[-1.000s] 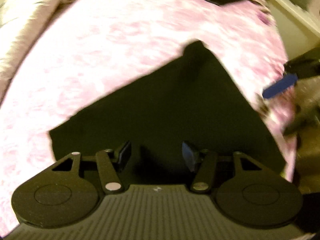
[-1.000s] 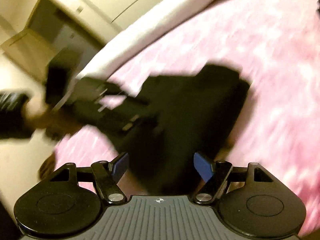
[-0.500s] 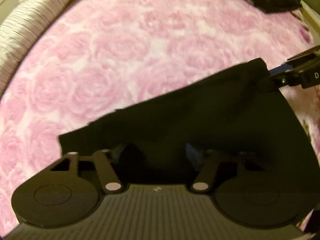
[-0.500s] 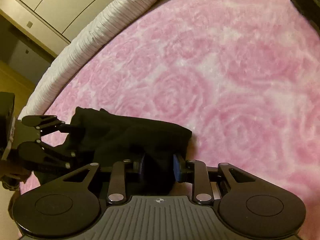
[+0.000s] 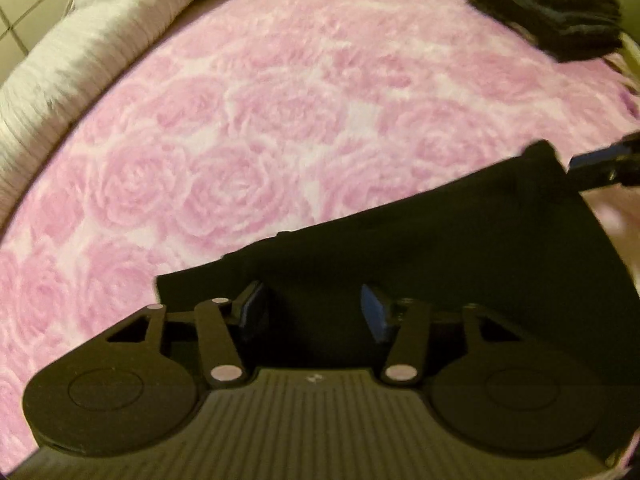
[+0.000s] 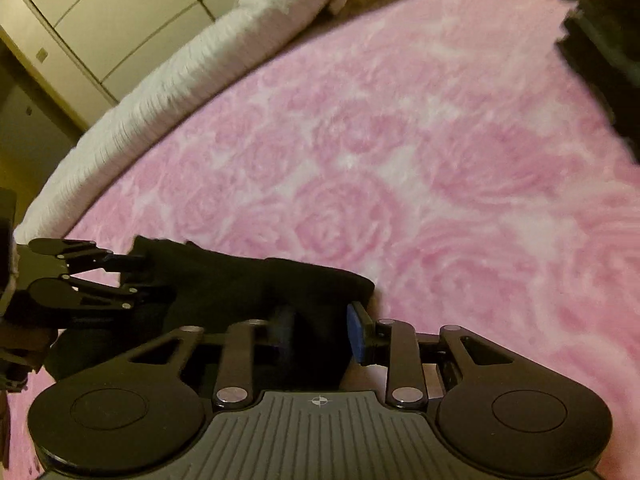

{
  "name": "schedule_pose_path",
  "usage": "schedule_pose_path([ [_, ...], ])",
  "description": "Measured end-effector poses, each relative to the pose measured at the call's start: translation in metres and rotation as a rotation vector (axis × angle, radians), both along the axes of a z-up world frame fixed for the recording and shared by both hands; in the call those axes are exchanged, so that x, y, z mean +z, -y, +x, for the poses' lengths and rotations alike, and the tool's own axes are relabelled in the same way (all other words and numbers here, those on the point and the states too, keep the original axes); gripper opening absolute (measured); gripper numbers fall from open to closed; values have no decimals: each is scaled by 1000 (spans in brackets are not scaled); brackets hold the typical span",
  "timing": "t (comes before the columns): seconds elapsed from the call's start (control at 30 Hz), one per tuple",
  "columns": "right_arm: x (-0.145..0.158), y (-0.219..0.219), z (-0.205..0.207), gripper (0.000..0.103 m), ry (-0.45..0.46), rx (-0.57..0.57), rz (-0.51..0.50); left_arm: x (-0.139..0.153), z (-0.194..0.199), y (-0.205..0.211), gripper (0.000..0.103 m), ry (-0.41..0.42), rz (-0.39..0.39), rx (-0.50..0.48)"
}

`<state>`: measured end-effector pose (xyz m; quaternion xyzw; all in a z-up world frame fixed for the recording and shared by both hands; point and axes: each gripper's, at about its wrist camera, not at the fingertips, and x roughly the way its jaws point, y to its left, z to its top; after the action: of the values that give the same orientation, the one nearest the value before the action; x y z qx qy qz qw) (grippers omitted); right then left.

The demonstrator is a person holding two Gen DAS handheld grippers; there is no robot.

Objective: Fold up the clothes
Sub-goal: 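Grasp the folded jacket edge with the right gripper while the left gripper grasps the other edge, then lift the folded jacket off the sheet with both grippers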

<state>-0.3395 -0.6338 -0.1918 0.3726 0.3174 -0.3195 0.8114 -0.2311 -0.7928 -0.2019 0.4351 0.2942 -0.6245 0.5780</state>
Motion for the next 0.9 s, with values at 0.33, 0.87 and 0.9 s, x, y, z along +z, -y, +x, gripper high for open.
schedule_pose_path([
  [0.33, 33, -199, 55, 72, -273, 443, -324, 25, 11, -169, 70, 99, -94, -389],
  [0.87, -79, -265, 125, 74, -678, 765, -890, -80, -19, -215, 82, 666, -307, -845],
  [0.9, -76, -264, 123, 73, -688, 743, -892, -78, -16, -215, 79, 667, -301, -842],
])
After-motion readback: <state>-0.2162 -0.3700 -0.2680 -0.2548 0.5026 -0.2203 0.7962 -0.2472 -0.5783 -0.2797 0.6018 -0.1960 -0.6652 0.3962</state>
